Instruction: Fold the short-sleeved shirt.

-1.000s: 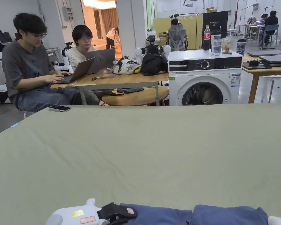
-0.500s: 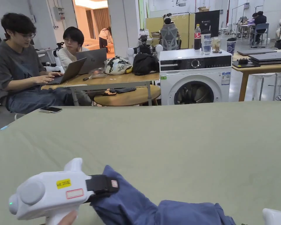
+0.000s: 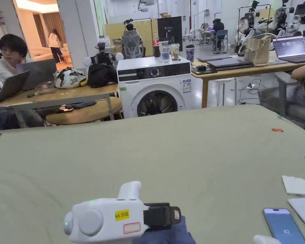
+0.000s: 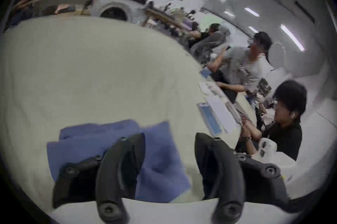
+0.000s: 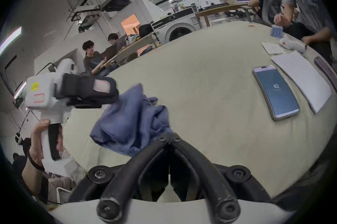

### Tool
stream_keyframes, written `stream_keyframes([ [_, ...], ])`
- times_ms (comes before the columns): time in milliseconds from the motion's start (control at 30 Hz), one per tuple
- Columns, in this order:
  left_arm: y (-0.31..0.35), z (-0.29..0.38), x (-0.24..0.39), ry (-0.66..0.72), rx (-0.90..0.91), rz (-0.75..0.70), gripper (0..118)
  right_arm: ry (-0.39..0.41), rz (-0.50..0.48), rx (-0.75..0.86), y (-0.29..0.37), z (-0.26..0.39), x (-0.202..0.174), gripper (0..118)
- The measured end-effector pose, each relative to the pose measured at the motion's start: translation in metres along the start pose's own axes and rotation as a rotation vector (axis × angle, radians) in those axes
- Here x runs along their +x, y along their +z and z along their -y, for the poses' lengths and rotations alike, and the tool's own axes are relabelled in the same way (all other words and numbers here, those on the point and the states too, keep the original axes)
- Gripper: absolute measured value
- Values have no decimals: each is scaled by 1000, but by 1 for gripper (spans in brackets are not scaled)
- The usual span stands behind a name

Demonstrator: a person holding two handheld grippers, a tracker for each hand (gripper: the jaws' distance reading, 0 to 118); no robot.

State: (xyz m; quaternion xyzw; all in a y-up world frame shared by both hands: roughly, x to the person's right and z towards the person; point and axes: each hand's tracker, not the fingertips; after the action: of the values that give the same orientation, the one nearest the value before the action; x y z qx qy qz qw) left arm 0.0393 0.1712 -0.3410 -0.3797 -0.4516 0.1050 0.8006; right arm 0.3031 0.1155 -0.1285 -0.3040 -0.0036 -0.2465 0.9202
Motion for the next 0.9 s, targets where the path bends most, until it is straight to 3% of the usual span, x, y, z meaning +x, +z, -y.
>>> stream_keyframes([
  [33,3,0,-5,29,-2,-4,53,-10,0,-1,0,1,3,0],
  [67,4,2,-12,86,6,-12,40,-16,-3,1,0,3,5,0],
  [100,10,6,-8,123,4,-40,8,-22,-6,4,0,4,6,0],
  [133,4,10,-12,114,-25,-82,0,-25,-7,6,0,4,6,0],
  [167,-4,17,-15,89,-35,-130,0,-28,-9,8,0,4,5,0],
  [267,-48,42,-24,79,-227,-42,0,-25,-16,1,0,4,-2,0],
  [333,-71,55,-25,54,-280,-137,0,-1,-25,-11,-1,3,-7,0],
  [467,-66,51,-31,102,-208,-97,0,86,-18,-23,-1,-1,-22,0],
  [567,-42,41,-31,116,-165,-39,0,102,-52,-45,-20,-13,-34,0],
  [667,0,26,-34,61,-61,-83,55,126,-79,-89,-56,-29,-52,0],
  [700,17,23,-38,46,-27,-125,63,134,-81,-104,-68,-34,-59,0],
  [800,63,19,-61,37,26,-200,63,178,-92,-203,-104,-46,-77,0],
  [867,84,23,-78,58,43,-248,63,307,72,-395,-140,-45,-85,0],
  [900,99,27,-73,74,45,-238,63,380,103,-454,-154,-39,-87,0],
])
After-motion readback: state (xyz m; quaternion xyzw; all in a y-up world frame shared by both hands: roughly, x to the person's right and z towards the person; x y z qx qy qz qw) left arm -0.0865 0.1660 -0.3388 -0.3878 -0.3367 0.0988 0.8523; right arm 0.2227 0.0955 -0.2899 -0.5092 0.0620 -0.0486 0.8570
